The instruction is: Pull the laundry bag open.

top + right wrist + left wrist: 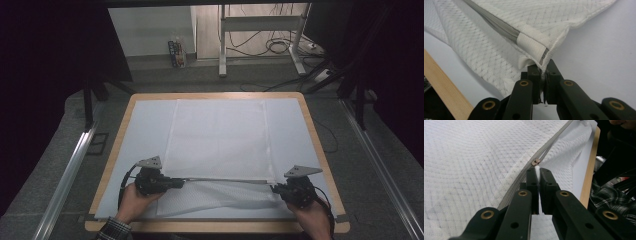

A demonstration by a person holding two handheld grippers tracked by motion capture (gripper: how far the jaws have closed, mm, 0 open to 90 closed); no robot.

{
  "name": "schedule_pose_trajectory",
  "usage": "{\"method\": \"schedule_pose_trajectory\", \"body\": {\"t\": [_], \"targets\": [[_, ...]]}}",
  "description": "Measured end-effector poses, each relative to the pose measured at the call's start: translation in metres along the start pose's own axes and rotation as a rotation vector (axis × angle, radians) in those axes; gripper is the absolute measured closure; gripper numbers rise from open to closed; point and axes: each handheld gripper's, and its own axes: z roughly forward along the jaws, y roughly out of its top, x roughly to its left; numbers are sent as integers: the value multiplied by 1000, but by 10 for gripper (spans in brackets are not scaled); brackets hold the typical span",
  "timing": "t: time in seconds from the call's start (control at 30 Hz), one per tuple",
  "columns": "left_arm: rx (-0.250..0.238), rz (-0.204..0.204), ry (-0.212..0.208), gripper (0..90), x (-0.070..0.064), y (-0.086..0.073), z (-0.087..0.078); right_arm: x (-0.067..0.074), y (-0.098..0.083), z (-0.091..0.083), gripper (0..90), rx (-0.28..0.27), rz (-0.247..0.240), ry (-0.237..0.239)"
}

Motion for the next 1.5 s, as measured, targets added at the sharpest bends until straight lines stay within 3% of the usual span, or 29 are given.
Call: {"method": "schedule_pose_trajectory", "body": {"t": [0.63, 0.93, 1.43, 1.5], "targets": [[-13, -38, 64, 874, 5, -16, -22, -1, -1, 0, 846, -2, 6, -3], [-4, -44, 70, 874, 6, -20, -26, -1, -1, 1, 846, -1, 3, 7], [-7, -86, 103, 874, 11, -35, -44, -3, -1, 1, 846, 7, 16, 5], [-11, -91, 93, 874, 12, -37, -46, -3, -1, 1, 846, 3, 22, 9]]}}
